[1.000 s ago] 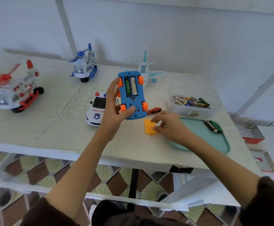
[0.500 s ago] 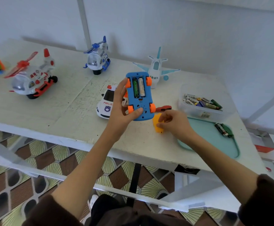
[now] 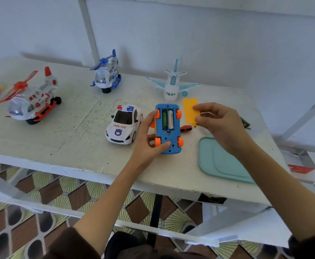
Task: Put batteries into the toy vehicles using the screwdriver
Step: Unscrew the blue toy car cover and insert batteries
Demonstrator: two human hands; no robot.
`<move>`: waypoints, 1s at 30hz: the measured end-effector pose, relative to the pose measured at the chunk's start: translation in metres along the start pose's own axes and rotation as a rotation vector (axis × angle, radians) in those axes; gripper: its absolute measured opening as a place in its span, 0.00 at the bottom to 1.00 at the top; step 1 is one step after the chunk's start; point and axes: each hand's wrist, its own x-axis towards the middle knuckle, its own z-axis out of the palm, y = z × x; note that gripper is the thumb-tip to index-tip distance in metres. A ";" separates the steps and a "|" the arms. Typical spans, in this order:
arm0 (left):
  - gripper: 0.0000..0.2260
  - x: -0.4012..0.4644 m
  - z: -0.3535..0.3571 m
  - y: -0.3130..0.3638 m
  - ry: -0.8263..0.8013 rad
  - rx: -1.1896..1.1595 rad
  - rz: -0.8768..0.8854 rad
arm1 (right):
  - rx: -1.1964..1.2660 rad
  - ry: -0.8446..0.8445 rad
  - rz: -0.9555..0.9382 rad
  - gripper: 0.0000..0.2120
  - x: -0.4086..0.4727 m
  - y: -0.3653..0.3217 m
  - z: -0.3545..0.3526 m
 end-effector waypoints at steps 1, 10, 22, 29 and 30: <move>0.36 0.000 0.000 -0.001 0.000 -0.002 0.002 | 0.012 -0.025 0.006 0.12 -0.002 0.002 0.004; 0.35 -0.003 0.001 -0.005 0.010 0.033 0.045 | 0.002 -0.030 0.064 0.08 -0.002 0.016 0.033; 0.36 -0.003 0.002 -0.006 0.012 0.039 0.055 | 0.090 0.015 0.168 0.07 0.000 0.015 0.037; 0.36 -0.004 0.003 -0.005 -0.001 0.008 0.016 | 0.038 -0.064 0.175 0.13 -0.001 0.007 0.035; 0.36 -0.004 0.003 -0.005 0.000 0.004 0.012 | 0.017 -0.086 0.170 0.14 -0.002 0.007 0.034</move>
